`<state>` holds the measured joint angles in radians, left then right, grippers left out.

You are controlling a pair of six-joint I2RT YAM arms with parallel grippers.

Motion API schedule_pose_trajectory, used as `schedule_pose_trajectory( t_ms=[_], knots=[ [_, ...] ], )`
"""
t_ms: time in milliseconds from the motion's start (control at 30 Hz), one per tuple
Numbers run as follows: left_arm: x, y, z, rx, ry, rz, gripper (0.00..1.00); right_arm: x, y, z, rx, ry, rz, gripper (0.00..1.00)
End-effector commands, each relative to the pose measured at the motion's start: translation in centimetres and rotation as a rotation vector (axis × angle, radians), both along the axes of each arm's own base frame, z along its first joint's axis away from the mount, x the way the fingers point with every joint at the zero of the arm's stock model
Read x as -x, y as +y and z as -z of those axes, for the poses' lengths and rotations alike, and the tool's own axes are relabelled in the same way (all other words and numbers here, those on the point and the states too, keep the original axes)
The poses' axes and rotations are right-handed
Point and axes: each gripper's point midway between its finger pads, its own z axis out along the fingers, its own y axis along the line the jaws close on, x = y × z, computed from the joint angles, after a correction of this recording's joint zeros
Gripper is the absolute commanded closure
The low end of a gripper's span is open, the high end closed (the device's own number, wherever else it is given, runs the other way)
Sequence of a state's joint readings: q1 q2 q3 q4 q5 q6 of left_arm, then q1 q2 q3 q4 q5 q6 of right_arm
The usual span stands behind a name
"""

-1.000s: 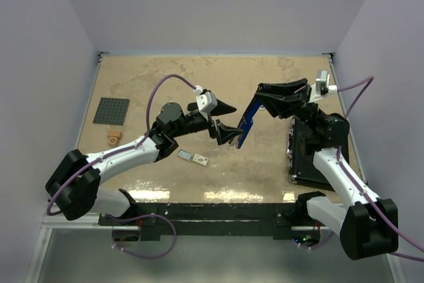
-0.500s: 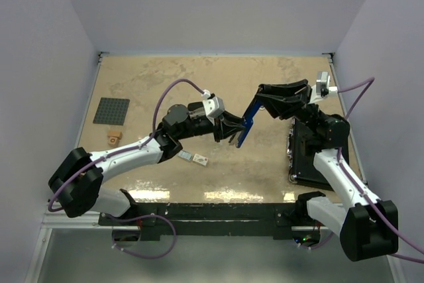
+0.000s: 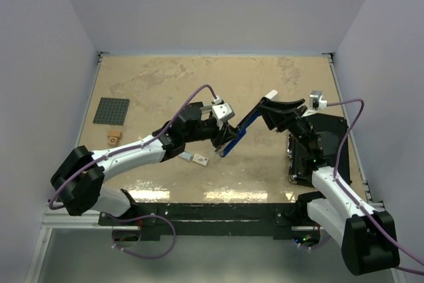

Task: Load the staples into the stapler

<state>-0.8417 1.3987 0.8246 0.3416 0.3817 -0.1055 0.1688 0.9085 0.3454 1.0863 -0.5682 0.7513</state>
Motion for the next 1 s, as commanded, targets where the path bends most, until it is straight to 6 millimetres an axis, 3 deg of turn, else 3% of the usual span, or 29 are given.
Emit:
schedule_pose_trajectory(
  t_ms=[0,133,200,233,300,333,400,433,500,533,600,733,967],
  knots=[
    [-5.1,1.7,0.2,-0.146,-0.054,-0.213,1.0,-1.9,-2.4,2.2,0.003,0.077,0.183,0.42],
    [-6.5,1.7,1.3,-0.225,-0.04,-0.259,1.0,-3.2,-3.8,5.7,0.067,0.205,0.293,0.29],
    [-7.2,1.6,2.2,-0.271,-0.017,-0.276,1.0,-3.4,-4.7,6.4,0.062,0.241,0.346,0.21],
    [-8.0,1.4,1.7,-0.293,-0.052,-0.279,1.0,-3.4,-5.0,7.4,0.072,0.282,0.361,0.19],
    [-8.2,1.6,3.9,-0.371,-0.012,-0.278,1.0,-3.4,-5.6,7.9,0.077,0.307,0.395,0.14],
    [-8.8,1.3,3.5,-0.377,-0.017,-0.293,1.0,-3.2,-5.7,8.2,0.09,0.323,0.403,0.13],
    [-9.2,1.1,4.9,-0.419,0.007,-0.29,1.0,-3.1,-6.1,8.2,0.106,0.33,0.427,0.12],
    [-9.7,0.7,4.6,-0.415,0.004,-0.299,1.0,-3.0,-6.4,8.8,0.125,0.355,0.441,0.12],
    [-10.0,0.6,6.6,-0.465,0.045,-0.304,1.0,-3.1,-6.8,8.8,0.143,0.374,0.465,0.11],
    [-10.8,0.5,6.3,-0.47,0.047,-0.336,1.0,-3.0,-6.9,9.2,0.164,0.386,0.47,0.11],
    [-11.0,0.8,8.7,-0.545,0.088,-0.351,1.0,-3.0,-7.0,8.9,0.176,0.384,0.474,0.1],
    [-12.2,1.0,10.2,-0.582,0.143,-0.442,1.0,-3.1,-7.5,9.0,0.226,0.399,0.502,0.1],
    [-12.4,1.9,13.8,-0.649,0.246,-0.507,1.0,-3.2,-7.7,8.8,0.262,0.404,0.522,0.07]
  ],
)
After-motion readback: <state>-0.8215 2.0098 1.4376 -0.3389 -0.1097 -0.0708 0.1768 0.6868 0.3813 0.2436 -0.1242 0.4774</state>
